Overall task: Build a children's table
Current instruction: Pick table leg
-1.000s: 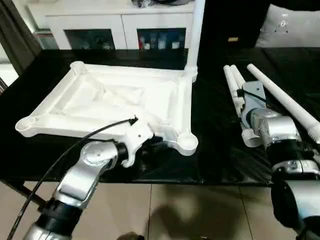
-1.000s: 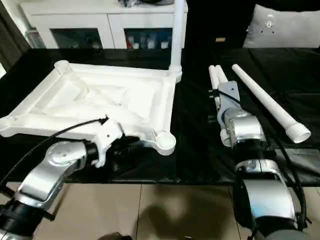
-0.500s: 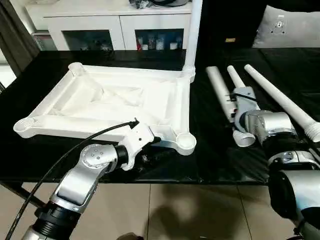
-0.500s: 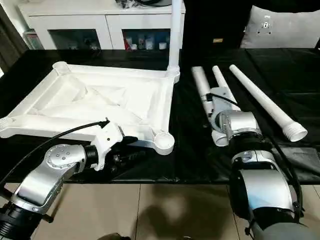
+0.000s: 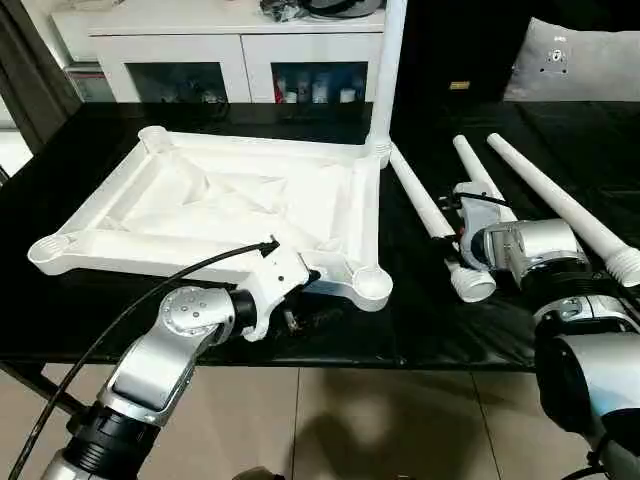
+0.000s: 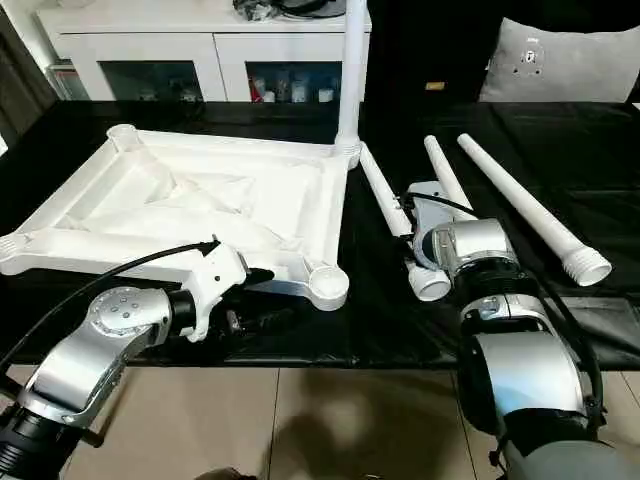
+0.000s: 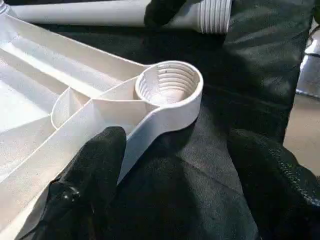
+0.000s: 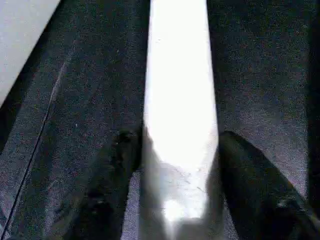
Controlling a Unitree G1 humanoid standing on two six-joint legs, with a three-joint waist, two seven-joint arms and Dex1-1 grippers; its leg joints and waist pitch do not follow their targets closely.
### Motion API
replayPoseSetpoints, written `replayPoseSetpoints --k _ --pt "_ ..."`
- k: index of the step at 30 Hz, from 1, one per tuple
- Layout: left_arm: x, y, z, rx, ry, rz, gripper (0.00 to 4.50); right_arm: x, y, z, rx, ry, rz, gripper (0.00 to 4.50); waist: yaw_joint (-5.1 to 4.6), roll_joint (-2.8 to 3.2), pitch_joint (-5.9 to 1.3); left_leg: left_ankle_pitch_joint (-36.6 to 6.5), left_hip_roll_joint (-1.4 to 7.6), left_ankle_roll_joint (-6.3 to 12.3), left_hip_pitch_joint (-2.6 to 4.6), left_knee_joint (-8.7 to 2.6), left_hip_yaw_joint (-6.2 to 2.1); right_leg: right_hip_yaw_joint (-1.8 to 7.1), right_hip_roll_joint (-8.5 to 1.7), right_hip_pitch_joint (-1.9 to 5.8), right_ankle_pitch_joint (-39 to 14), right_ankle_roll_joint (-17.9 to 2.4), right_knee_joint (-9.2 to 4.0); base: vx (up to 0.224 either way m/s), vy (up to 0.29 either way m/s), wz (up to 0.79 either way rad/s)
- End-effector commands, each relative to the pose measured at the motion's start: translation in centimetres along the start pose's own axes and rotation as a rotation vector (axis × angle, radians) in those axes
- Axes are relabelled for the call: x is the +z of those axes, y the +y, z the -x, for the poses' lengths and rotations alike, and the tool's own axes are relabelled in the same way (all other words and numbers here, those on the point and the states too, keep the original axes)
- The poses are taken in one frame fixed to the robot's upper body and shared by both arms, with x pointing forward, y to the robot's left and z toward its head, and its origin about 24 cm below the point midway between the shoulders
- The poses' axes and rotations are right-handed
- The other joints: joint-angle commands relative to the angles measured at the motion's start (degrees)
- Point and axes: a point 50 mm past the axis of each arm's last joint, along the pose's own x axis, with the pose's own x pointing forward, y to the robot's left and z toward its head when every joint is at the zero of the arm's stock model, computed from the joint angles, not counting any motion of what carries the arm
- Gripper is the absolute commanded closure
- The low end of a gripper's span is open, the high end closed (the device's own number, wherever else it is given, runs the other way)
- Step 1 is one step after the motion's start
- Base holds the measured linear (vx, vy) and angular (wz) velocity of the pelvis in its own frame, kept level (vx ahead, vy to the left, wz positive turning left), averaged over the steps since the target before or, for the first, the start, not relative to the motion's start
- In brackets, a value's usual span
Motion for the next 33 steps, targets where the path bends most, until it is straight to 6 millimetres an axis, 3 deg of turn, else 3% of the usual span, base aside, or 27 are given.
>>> replayPoseSetpoints --k 1,6,14,17,21,23,24,26,27,33 --pt "0.5 0.5 0.1 0.018 -0.010 -0.006 0.89 -2.3 0.4 -0.8 0.034 0.096 -0.042 2.35 0.14 -0.06 -3.65 -9.9 4.20 0.51 1.09 -3.80 -2.12 3.03 -5.28 2.35 -6.6 -14.4 -3.71 0.000 0.000 0.00" --pt "0.8 0.9 0.1 0.035 -0.022 -0.008 0.89 -2.5 -0.1 -0.7 0.040 0.080 -0.135 2.64 0.23 -0.05 -3.65 -10.2 4.21 0.44 1.21 -3.80 -2.10 3.07 -5.30 2.39 -7.0 -14.3 -3.83 0.000 0.000 0.00" --pt "1.1 1.3 0.1 0.059 -0.048 0.007 0.89 -2.1 -1.1 -0.3 0.067 -0.011 -0.293 2.66 0.29 -0.21 -3.69 -9.7 4.14 0.64 1.10 -3.77 -2.03 2.96 -5.26 2.40 -6.3 -14.5 -3.76 0.000 0.000 0.00" --pt "1.5 1.6 0.0 0.083 -0.075 0.030 0.89 -1.3 -1.7 0.2 0.067 -0.138 -0.365 2.66 0.31 -0.41 -3.70 -9.8 4.16 0.71 1.14 -3.77 -2.05 2.99 -5.40 2.43 -7.4 -14.1 -3.92 0.000 0.000 0.00" --pt "2.2 2.2 -0.3 0.138 -0.143 0.061 0.89 0.9 -1.9 1.6 0.100 -0.482 -0.485 2.67 0.33 -0.56 -3.75 -9.3 4.16 1.33 1.10 -3.73 -1.97 3.19 -5.68 2.29 -8.0 -12.9 -4.18 0.000 0.000 0.00" --pt "2.7 2.6 -0.4 0.154 -0.178 0.073 0.89 1.5 -1.7 2.3 0.146 -0.565 -0.530 2.67 0.34 -0.50 -4.04 -7.2 4.07 2.47 0.98 -3.67 -2.07 3.13 -5.47 2.48 -5.5 -12.7 -3.85 0.000 0.000 0.00" --pt "2.9 2.7 -0.4 0.160 -0.192 0.076 0.60 1.7 -1.6 2.6 0.164 -0.594 -0.540 2.67 0.38 -0.23 -4.21 -5.5 4.09 3.18 0.84 -3.56 -2.19 2.98 -5.37 2.50 -3.6 -13.0 -3.52 0.000 0.000 0.00" --pt "3.6 3.4 -0.5 0.197 -0.238 0.118 0.52 2.2 -1.2 3.4 0.221 -0.686 -0.550 2.67 0.49 -0.26 -4.29 -4.2 4.07 4.35 0.78 -3.31 -2.02 3.00 -5.40 2.46 -1.1 -13.4 -3.38 0.000 0.000 0.00" --pt "4.3 3.9 -0.6 0.219 -0.281 0.157 0.47 2.6 -0.6 4.1 0.293 -0.763 -0.534 2.67 0.59 0.13 -4.26 -3.7 4.02 5.00 0.71 -3.34 -2.03 2.88 -5.25 2.38 -0.3 -13.9 -3.26 0.000 0.000 0.00" --pt "7.7 5.5 -0.9 0.238 -0.462 0.305 0.04 3.4 2.6 7.3 0.637 -0.987 -0.451 2.67 0.99 -0.27 -4.41 -2.6 4.13 7.31 0.48 -3.11 -2.09 2.80 -5.32 2.35 1.4 -13.9 -3.17 0.000 0.000 0.00"
